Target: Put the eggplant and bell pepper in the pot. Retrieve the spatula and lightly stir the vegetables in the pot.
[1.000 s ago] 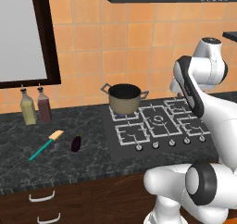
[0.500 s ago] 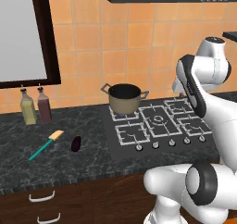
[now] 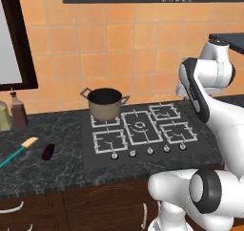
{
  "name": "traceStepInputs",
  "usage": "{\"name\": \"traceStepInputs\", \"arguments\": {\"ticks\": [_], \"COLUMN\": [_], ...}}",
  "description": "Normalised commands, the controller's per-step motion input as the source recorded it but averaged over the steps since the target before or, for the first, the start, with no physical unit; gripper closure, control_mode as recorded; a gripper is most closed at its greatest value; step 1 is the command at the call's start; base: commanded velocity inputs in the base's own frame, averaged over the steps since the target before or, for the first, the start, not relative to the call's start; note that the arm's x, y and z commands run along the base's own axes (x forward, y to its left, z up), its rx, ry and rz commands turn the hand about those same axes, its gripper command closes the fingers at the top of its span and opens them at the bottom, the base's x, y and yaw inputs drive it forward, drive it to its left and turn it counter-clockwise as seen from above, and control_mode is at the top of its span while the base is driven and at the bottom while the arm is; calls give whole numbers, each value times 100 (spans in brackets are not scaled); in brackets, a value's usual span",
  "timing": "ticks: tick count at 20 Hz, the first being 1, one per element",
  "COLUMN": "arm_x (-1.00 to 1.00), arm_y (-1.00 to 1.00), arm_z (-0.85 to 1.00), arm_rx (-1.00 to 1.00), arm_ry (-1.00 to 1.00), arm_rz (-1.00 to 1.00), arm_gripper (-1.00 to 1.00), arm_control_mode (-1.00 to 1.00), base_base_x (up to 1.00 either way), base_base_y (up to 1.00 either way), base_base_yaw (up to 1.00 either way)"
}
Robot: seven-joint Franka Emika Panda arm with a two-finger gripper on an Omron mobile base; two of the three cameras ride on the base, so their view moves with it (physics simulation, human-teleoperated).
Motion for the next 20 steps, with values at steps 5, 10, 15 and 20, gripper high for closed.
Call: {"name": "traceStepInputs", "arguments": {"ticks": [5,10,15,20], "arm_x": [0,0,0,23], "arm_y": [0,0,10,-3], "arm_z": [0,-63,-98,-79], "arm_rx": [0,-1,0,0], "arm_ry": [0,0,3,25], "arm_rz": [0,-3,-8,-11], "arm_gripper": [-100,-100,-100,-100], "arm_control_mode": [100,-100,-100,-100], "base_base_x": [0,0,0,0], "base_base_y": [-98,-8,0,0], "base_base_yaw": [0,-1,0,0]}}
